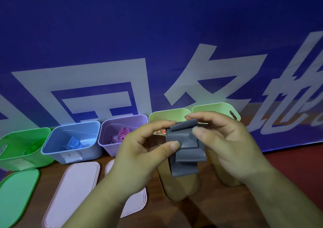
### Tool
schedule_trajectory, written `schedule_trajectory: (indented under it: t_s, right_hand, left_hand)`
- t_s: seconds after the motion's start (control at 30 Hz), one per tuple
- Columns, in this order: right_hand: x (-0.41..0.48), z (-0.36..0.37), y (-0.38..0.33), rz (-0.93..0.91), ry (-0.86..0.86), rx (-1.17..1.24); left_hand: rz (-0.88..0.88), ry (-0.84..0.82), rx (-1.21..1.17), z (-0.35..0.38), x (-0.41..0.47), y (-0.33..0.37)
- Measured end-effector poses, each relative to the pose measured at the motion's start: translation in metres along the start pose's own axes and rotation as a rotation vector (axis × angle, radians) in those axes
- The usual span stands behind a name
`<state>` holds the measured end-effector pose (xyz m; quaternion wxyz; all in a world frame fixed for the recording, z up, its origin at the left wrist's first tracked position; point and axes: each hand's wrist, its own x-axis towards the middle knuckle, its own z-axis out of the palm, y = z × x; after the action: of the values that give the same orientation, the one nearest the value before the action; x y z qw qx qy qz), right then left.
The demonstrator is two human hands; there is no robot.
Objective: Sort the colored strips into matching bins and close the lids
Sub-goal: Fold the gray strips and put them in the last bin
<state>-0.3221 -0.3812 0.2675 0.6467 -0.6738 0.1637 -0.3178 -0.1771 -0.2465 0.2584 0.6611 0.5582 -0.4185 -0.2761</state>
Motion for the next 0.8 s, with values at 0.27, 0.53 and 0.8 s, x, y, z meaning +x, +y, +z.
schedule_trajectory:
  t_s: [0.27, 0.53, 0.8]
  right_hand:
    - [0.000, -0.001, 0.003, -0.080, -0.144, 0.028]
    - [0.000, 0.000, 0.010, -0.133, -0.159, 0.050]
    - [-0.001, 0.000, 0.010, -0.223, -0.174, -0.059]
  left_hand:
    - [-0.010, 0.029, -0.036, 0.002, 0.001, 0.011]
    - [-0.017, 0.026, -0.016, 0.003, 0.003, 0.013]
    - [-0.113, 0.073, -0.053, 0.003, 0.003, 0.009]
